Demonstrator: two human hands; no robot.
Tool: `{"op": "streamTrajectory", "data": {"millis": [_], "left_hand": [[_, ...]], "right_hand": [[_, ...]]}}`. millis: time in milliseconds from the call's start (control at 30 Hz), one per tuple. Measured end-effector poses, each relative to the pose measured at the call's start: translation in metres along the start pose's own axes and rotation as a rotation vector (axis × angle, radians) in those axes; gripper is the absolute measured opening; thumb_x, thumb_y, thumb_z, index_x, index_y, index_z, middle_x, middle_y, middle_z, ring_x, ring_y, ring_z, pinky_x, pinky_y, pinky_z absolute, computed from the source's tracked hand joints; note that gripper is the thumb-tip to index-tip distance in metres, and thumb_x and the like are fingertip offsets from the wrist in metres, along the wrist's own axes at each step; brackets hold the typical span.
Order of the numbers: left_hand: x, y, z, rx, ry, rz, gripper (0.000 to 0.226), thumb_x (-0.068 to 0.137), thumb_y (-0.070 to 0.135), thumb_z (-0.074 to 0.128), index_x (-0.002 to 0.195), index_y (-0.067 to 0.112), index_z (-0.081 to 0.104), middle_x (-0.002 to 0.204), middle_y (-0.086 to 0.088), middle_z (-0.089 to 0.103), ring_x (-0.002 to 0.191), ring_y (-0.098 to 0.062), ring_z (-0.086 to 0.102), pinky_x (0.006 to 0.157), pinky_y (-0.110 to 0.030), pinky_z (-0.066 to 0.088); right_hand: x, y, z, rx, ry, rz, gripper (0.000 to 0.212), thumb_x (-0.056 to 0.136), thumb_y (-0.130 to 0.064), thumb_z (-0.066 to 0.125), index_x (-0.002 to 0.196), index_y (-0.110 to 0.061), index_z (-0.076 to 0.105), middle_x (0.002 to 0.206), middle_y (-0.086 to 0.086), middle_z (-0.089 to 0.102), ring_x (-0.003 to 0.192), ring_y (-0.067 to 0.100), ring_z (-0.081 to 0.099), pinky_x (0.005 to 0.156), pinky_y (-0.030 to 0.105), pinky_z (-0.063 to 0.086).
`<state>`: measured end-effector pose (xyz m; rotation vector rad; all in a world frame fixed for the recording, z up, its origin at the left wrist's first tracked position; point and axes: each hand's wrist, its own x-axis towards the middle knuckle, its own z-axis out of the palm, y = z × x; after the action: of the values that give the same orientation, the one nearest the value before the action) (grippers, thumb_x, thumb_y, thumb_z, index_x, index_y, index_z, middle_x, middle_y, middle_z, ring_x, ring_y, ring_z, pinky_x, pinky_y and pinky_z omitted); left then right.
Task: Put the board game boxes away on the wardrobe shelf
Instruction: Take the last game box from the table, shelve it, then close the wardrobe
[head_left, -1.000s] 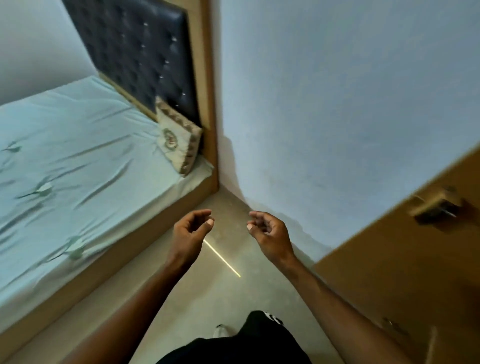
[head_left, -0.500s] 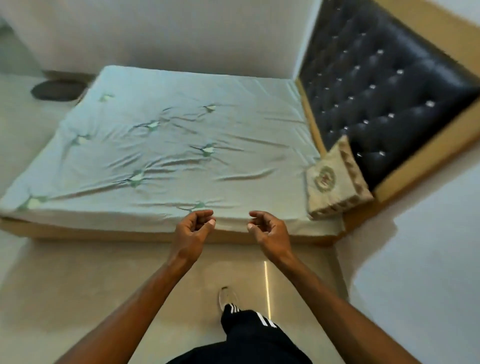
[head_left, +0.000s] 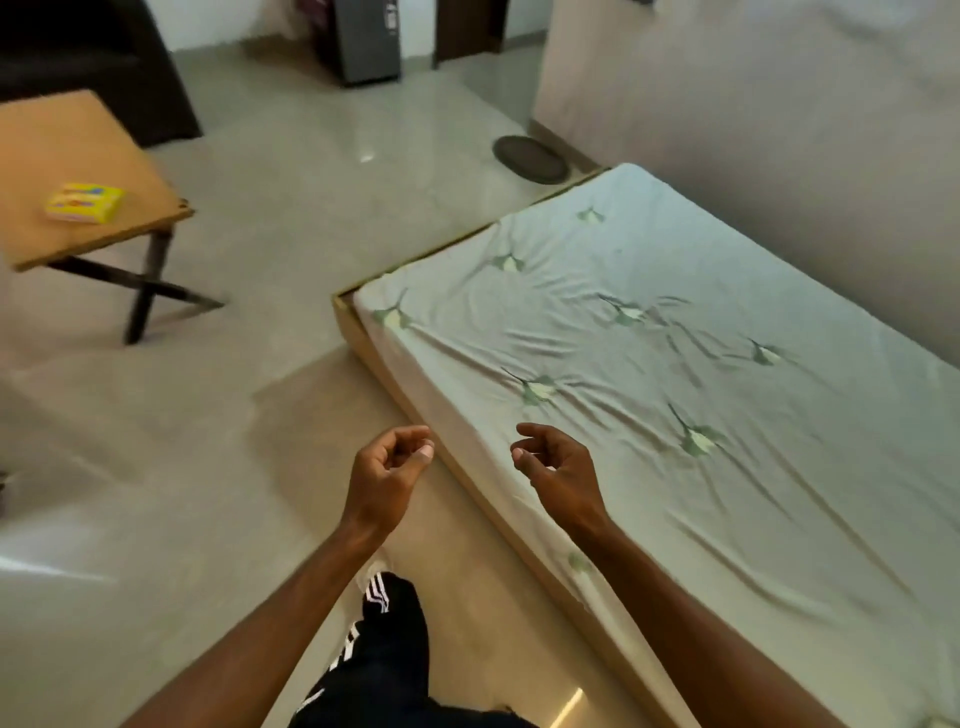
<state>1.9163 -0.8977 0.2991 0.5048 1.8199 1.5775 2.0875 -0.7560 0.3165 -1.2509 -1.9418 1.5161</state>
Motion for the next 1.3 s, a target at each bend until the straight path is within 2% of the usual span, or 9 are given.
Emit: {"op": "streamTrajectory", "data": {"millis": [200,367,500,600,800,933,1067,1200,1300], "left_hand": [[0.107,0.022,-0.099,0.006,0.137,-0.015,0.017,0.087,0.013,0.069,0.099,0.026,0.072,0.094,-0.005,0.074,0.093,-0.024,0.07,0.089,-0.041,0.058],[0.202,0.057,-0.191,0.009,0.282,0.021,0.021,0.078,0.028,0.069,0.099,0.027,0.072,0.095,-0.002,0.075,0.092,-0.02,0.07,0.09,-0.045,0.058],[0.261,0.074,-0.253,-0.029,0.4,0.027,0.02,0.078,0.024,0.07,0.098,0.025,0.072,0.094,-0.004,0.076,0.091,-0.024,0.07,0.09,-0.045,0.057],[0.313,0.082,-0.302,-0.046,0.474,0.017,0.019,0.08,0.019,0.07,0.098,0.025,0.072,0.095,-0.005,0.076,0.091,-0.023,0.071,0.091,-0.044,0.057],[0.425,0.091,-0.395,-0.032,0.614,-0.035,0.02,0.078,0.027,0.069,0.098,0.027,0.072,0.094,-0.003,0.075,0.091,-0.024,0.07,0.09,-0.046,0.057],[0.504,0.115,-0.458,-0.037,0.714,-0.036,0.016,0.08,0.026,0.068,0.096,0.028,0.071,0.093,-0.002,0.074,0.089,-0.023,0.069,0.087,-0.041,0.058],[0.577,0.126,-0.529,-0.053,0.813,-0.06,0.014,0.086,0.015,0.069,0.097,0.023,0.072,0.088,-0.002,0.074,0.085,-0.021,0.069,0.081,-0.035,0.057],[0.642,0.122,-0.599,-0.04,0.849,-0.094,0.014,0.084,0.018,0.069,0.097,0.016,0.072,0.081,0.002,0.07,0.075,-0.012,0.062,0.068,-0.022,0.047],[0.71,0.11,-0.67,-0.018,0.847,-0.138,0.015,0.079,0.022,0.068,0.093,0.019,0.072,0.085,0.002,0.073,0.077,-0.009,0.064,0.069,-0.022,0.048]], "right_hand": [[0.123,-0.073,0.115,-0.02,-0.155,-0.071,0.028,0.086,-0.018,0.068,0.113,-0.027,0.067,0.091,-0.002,0.073,0.081,0.011,0.068,0.074,0.031,0.058],[0.216,-0.145,0.218,-0.017,-0.274,-0.144,0.033,0.086,-0.022,0.068,0.118,-0.023,0.066,0.096,-0.002,0.072,0.088,0.012,0.068,0.076,0.031,0.057],[0.282,-0.191,0.293,-0.026,-0.381,-0.169,0.032,0.085,-0.022,0.069,0.117,-0.023,0.067,0.095,0.0,0.072,0.089,0.014,0.069,0.08,0.035,0.06],[0.336,-0.224,0.353,-0.032,-0.437,-0.206,0.029,0.086,-0.021,0.069,0.114,-0.026,0.067,0.094,-0.001,0.072,0.088,0.012,0.069,0.079,0.032,0.06],[0.446,-0.283,0.471,-0.048,-0.587,-0.228,0.029,0.086,-0.023,0.069,0.115,-0.025,0.068,0.091,-0.002,0.072,0.084,0.011,0.068,0.071,0.026,0.057],[0.523,-0.346,0.553,-0.092,-0.652,-0.29,0.029,0.087,-0.02,0.068,0.116,-0.018,0.068,0.091,-0.001,0.073,0.084,0.011,0.068,0.077,0.028,0.059],[0.592,-0.396,0.64,-0.14,-0.721,-0.297,0.03,0.086,-0.021,0.069,0.115,-0.019,0.068,0.091,-0.001,0.073,0.086,0.014,0.069,0.08,0.031,0.059],[0.645,-0.428,0.726,-0.197,-0.752,-0.307,0.026,0.085,-0.021,0.069,0.111,-0.02,0.069,0.089,-0.001,0.073,0.083,0.014,0.07,0.079,0.031,0.059],[0.69,-0.441,0.817,-0.235,-0.751,-0.292,0.023,0.085,-0.018,0.069,0.108,-0.021,0.069,0.086,-0.003,0.071,0.079,0.009,0.067,0.073,0.02,0.054]]}}
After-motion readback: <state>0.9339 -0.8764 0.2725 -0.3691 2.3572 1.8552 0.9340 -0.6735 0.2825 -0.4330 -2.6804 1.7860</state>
